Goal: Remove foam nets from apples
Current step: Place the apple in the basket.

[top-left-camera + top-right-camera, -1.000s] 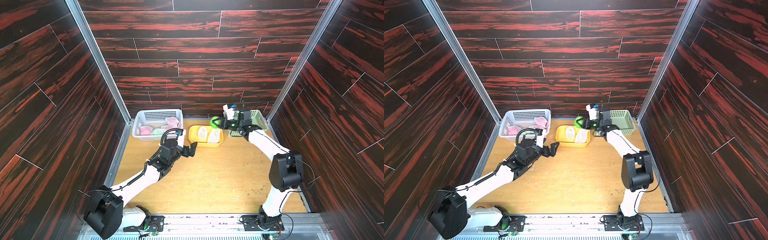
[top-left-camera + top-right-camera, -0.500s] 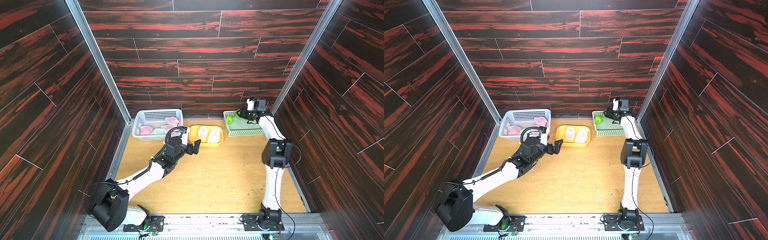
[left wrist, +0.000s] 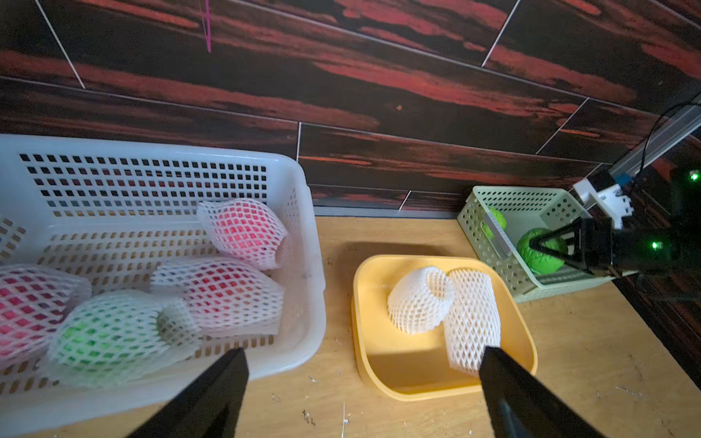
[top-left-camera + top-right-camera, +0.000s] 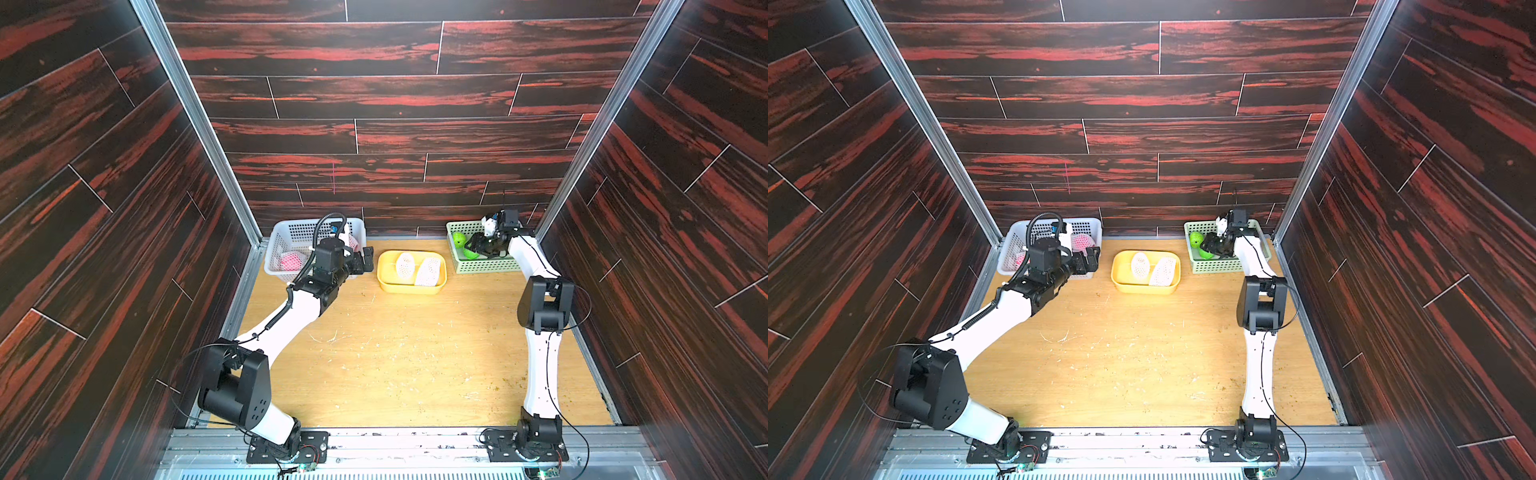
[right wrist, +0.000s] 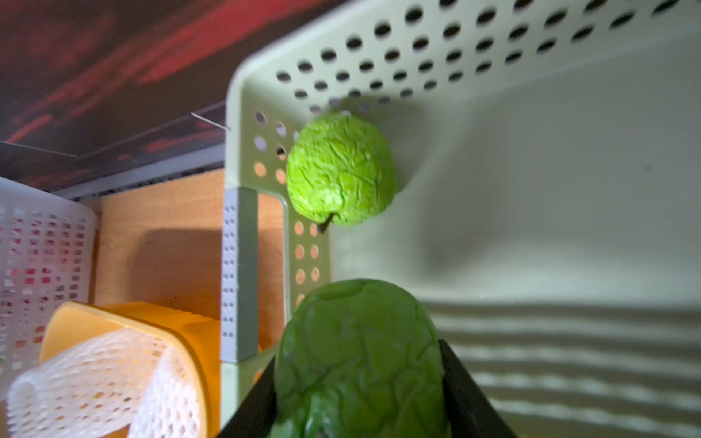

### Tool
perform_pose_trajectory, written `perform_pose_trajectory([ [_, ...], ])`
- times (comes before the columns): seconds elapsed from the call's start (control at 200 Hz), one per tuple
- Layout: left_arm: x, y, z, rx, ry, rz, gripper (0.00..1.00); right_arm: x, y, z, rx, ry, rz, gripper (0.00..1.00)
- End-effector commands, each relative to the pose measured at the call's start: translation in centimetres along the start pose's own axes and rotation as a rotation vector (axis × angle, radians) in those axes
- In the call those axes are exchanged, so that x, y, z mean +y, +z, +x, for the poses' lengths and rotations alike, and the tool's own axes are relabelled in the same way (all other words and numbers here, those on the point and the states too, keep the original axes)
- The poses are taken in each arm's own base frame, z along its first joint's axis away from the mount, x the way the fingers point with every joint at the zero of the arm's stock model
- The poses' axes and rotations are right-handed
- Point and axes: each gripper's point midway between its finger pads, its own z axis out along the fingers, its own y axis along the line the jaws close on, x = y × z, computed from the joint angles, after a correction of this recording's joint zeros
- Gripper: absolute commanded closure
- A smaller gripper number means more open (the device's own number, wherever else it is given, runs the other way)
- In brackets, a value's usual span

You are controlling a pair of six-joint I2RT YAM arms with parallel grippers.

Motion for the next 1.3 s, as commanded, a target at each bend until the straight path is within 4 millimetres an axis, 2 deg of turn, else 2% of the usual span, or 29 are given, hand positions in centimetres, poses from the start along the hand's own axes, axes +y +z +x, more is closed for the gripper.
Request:
perform_pose_trajectory([
  [0.0, 2.7, 0.8, 0.6, 0.078, -0.031, -0.07, 0.0, 0.8, 0.8, 1.1, 0.032, -0.007, -0.024, 0.68],
  [0.085, 4.1, 1.5, 0.3, 0.106, -0.044, -0.101, 0.0, 1.2, 1.2, 1.3, 0.039, -0.014, -0.037, 0.62],
  [0.2, 5.9, 2.0, -0.2, 0.129, -0.055, -0.139, 0.0, 1.7, 1.3, 1.4, 0.038, -0.023, -0.043, 0.45],
  [0.301, 7.4, 2.7, -0.4, 0.152, -0.055, -0.168, 0.0, 2.2, 0.9, 1.0, 0.026, -0.034, -0.048, 0.34],
  [0.336, 7.7, 2.7, -0.9, 0.158, -0.057, -0.174, 0.0, 2.5, 0.5, 0.7, 0.017, -0.04, -0.047, 0.31],
  [0.346, 8.2, 3.2, -0.2, 0.18, -0.06, -0.183, 0.0, 2.5, 0.4, 0.6, 0.015, -0.04, -0.046, 0.3],
  [0.411, 9.3, 3.9, -0.4, 0.202, -0.061, -0.192, 0.0, 2.7, -0.5, 0.1, 0.0, -0.048, -0.038, 0.26],
  [0.551, 11.8, 4.3, -0.7, 0.257, -0.018, -0.272, 0.0, 4.0, -2.7, -1.1, -0.036, -0.082, -0.054, 0.14],
  [0.626, 13.1, 4.5, -0.7, 0.279, -0.027, -0.303, 0.0, 4.9, -4.0, -1.7, -0.056, -0.098, -0.068, 0.12],
  [0.817, 18.2, 3.9, -0.8, 0.331, -0.047, -0.498, 0.0, 6.5, -8.0, -3.7, -0.127, -0.128, -0.055, 0.09],
  [0.872, 19.6, 3.4, 0.1, 0.382, -0.045, -0.553, 0.0, 7.2, -9.2, -4.3, -0.145, -0.14, -0.062, 0.09],
  [0.992, 22.0, 3.0, 0.5, 0.421, -0.041, -0.626, 0.01, 9.0, -11.7, -5.0, -0.165, -0.166, -0.093, 0.06],
  [1.152, 25.2, 2.9, 1.5, 0.48, -0.043, -0.703, 0.01, 13.1, -15.4, -4.1, -0.213, -0.236, -0.147, 0.05],
  [1.223, 26.3, 3.0, 2.0, 0.52, -0.039, -0.732, 0.02, 15.1, -16.8, -2.8, -0.268, -0.276, -0.197, 0.05],
  [1.238, 26.5, 3.1, 2.1, 0.527, -0.036, -0.736, 0.02, 15.7, -17.7, -2.7, -0.294, -0.285, -0.208, 0.05],
  [1.268, 26.9, 3.1, 2.2, 0.537, -0.031, -0.746, 0.02, 16.2, -17.7, -1.4, -0.3, -0.281, -0.234, 0.05],
  [1.273, 26.9, 3.2, 2.4, 0.54, -0.03, -0.748, 0.02, 16.7, -18.6, -1.8, -0.326, -0.29, -0.245, 0.05],
  [1.288, 27.0, 3.3, 2.4, 0.541, -0.027, -0.749, 0.02, 16.8, -18.1, -0.7, -0.315, -0.29, -0.264, 0.05],
  [1.293, 27.0, 3.3, 2.4, 0.543, -0.026, -0.75, 0.02, 17.4, -19.0, -1.1, -0.34, -0.299, -0.276, 0.05],
])
